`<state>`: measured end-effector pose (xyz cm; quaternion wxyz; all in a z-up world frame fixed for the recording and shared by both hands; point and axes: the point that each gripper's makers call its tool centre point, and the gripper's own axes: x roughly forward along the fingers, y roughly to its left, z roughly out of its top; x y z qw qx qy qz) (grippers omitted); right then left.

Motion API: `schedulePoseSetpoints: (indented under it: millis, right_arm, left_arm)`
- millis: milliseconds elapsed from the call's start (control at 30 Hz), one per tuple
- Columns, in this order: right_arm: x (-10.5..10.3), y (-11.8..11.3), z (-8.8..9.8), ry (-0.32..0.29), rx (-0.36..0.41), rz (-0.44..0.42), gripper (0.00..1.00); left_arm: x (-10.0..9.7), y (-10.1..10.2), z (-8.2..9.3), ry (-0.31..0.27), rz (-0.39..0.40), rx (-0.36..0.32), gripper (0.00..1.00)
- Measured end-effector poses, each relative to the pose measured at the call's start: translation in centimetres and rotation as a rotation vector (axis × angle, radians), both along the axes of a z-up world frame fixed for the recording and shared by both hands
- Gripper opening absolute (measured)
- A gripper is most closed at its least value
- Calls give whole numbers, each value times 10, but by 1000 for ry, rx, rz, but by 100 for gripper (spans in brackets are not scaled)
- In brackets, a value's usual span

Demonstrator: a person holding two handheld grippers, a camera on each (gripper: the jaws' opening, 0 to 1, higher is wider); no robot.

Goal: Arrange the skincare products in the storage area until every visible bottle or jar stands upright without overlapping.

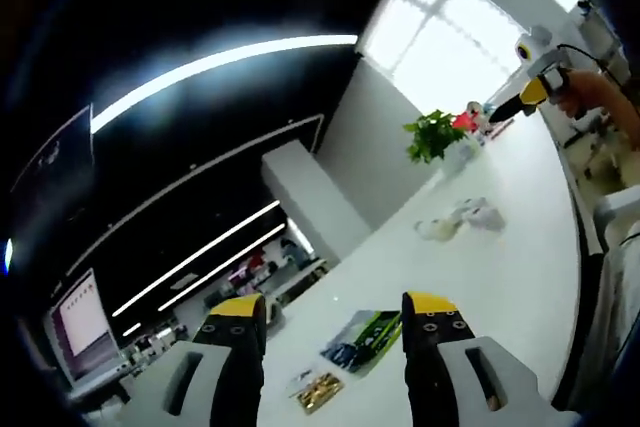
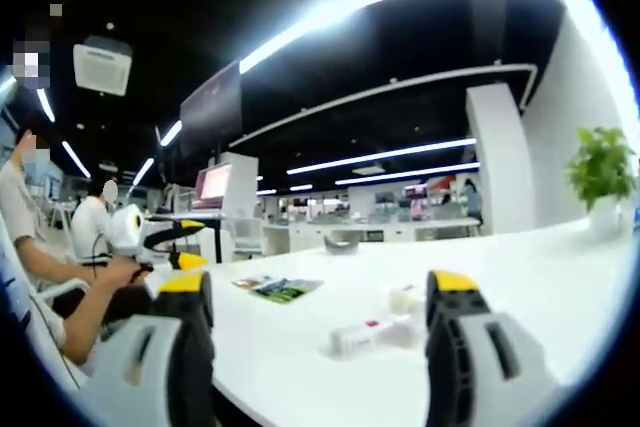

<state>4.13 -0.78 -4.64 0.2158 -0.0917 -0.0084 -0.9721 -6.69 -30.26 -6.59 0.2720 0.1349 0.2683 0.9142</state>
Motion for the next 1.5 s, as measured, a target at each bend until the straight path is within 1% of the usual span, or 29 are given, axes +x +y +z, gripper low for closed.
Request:
schedulePoseSetpoints:
  millis: [67, 133, 200, 300, 400, 467, 567, 633, 700, 733, 800, 833, 933, 967, 1067, 1133, 1233, 1267, 1300, 1333, 1367, 1433, 1467, 1500]
  right_arm:
    - [0, 3, 0, -1, 0, -6, 88]
    - [-1, 4, 0, 1, 0, -10, 88]
    - [-1, 4, -1, -3, -1, -8, 88]
    - [-2, 1, -2, -3, 2, -4, 88]
    - [-3, 0, -3, -8, 3, 1, 88]
    - [-5, -1, -4, -13, 5, 1, 88]
    - [-8, 1, -2, -10, -4, 5, 88]
    - [-10, 2, -3, -13, -9, 6, 88]
    - [-12, 4, -6, -25, 0, 0, 88]
    - [-11, 5, -7, -27, 1, -2, 88]
    - [-9, 7, -4, -20, -2, -6, 88]
    - [-7, 7, -2, -13, -6, -5, 88]
    - [-5, 8, 0, -3, -12, -8, 88]
    - [-5, 8, -1, -3, -11, -10, 88]
    - [-4, 10, -2, -5, -5, -16, 88]
    - [-3, 10, 0, -2, -6, -16, 88]
    - [-3, 9, 2, 6, -10, -16, 88]
    - [-3, 9, 1, 4, -9, -15, 88]
    - [-3, 9, 1, 1, -7, -15, 88]
    - [-4, 9, 0, -1, -4, -16, 88]
    - [-4, 9, -1, -2, -2, -18, 88]
    - [-4, 9, -1, -3, -1, -20, 88]
    - [-4, 10, -1, -2, -2, -20, 88]
    - [-3, 10, 0, 0, -2, -21, 88]
  left_arm:
    - [-2, -1, 0, 2, 0, -4, 55]
    - [-11, -6, 5, 13, 23, 13, 55]
    - [-21, -12, 6, -1, 45, 12, 55]
    - [-28, -14, 6, -2, 47, -2, 55]
    - [-36, -15, 6, 21, 75, -49, 55]
    - [-37, -14, 7, 32, 80, -64, 55]
    - [-40, -7, 5, 45, 50, -99, 53]
    - [-46, -5, 4, 53, 49, -116, 50]
    - [-53, -2, 3, 75, 48, -139, 49]
    - [-56, -1, 3, 84, 45, -138, 49]
    - [-62, -1, 6, 105, 49, -107, 53]
    - [-65, -1, 6, 108, 54, -108, 55]
    - [-73, -3, 7, 137, 65, -159, 55]
    - [-77, -3, 6, 146, 62, -179, 55]
    - [-86, -3, 2, 138, 44, -200, 55]
    - [-88, 5, -6, 119, -22, -227, 55]
    - [-98, 8, -17, 134, -49, -301, 55]
    - [-100, 9, -20, 134, -61, -296, 55]
    - [-98, 14, -22, 142, -95, -294, 55]
    - [-94, 19, -23, 164, -151, -299, 55]
    - [-93, 22, -26, 180, -189, -303, 55]
    - [-100, 17, -30, 178, -165, -314, 54]
    - [-107, 11, -34, 160, -121, -326, 54]
    - [-108, 10, -34, 162, -123, -320, 54]
